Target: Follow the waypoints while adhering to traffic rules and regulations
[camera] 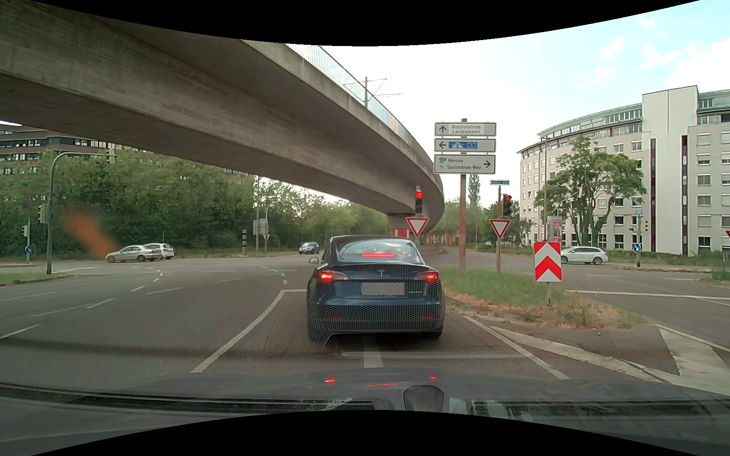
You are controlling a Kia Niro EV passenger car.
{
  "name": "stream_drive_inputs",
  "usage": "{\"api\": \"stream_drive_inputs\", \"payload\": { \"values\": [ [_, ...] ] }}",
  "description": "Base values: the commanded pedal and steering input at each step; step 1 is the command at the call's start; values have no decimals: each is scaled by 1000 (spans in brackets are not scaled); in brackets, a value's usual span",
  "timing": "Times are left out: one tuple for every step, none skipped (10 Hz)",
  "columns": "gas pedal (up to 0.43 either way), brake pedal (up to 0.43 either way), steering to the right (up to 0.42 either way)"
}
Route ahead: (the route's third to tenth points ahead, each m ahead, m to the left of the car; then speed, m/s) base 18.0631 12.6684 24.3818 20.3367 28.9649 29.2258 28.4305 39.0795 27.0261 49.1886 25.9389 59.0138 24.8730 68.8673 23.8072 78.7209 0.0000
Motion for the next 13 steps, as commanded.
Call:
{"api": "stream_drive_inputs", "payload": {
  "values": [
    [0, 287, -12],
    [0, 287, -12],
    [0, 287, -12],
    [0, 287, -12],
    [0, 287, -12],
    [0, 287, -12],
    [0, 287, -12],
    [0, 287, -12],
    [0, 287, -12],
    [0, 287, -12],
    [0, 287, -12],
    [0, 287, -12],
    [0, 287, -12]
  ]
}}
